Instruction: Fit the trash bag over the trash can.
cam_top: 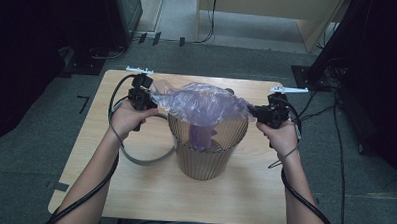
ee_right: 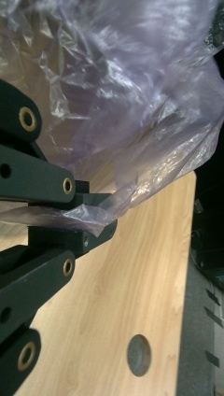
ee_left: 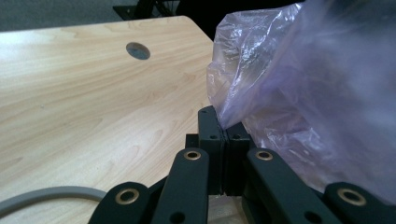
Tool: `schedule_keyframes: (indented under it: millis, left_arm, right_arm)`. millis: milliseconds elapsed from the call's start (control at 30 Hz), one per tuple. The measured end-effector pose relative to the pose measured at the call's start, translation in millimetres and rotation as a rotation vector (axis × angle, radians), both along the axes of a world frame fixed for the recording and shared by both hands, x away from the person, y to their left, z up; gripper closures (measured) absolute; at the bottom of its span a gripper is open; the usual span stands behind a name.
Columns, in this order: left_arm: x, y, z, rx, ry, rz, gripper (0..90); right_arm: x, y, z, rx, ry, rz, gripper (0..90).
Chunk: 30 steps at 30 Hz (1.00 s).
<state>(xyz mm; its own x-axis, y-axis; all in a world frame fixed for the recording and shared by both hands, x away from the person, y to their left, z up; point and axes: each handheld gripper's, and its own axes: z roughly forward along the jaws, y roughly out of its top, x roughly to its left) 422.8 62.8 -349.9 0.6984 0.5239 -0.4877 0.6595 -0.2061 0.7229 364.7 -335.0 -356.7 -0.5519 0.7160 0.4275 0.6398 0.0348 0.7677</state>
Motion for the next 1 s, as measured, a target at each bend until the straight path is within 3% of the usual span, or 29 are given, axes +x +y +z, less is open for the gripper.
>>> schedule_keyframes:
  millis: [167,433,600,767,900,1000]
  left_arm:
    - [0.7,2.1,-4.3,0.005,0.009,0.006,89.2]
    - [-3.5,9.8,4.2,-0.041,-0.017,-0.008,87.7]
    - [-8.4,17.0,18.4,-0.091,-0.081,-0.001,73.7]
    - [-14.5,27.8,32.8,-0.110,-0.139,-0.007,62.3]
    - [-19.6,35.4,43.7,-0.126,-0.162,-0.018,58.8]
    - [-25.2,38.7,54.1,-0.138,-0.192,-0.025,56.5]
  right_arm:
    - [0.3,-3.3,-7.6,-0.002,0.027,0.012,85.7]
    - [-4.5,-15.9,-2.8,0.007,0.000,-0.005,84.1]
    - [-9.7,-22.6,8.0,0.042,-0.057,-0.019,67.1]
    - [-18.6,-28.8,24.4,0.049,-0.139,-0.017,47.7]
    - [-28.2,-30.7,39.1,0.045,-0.196,0.002,44.6]
    - [-35.5,-29.1,50.3,0.061,-0.221,0.019,49.4]
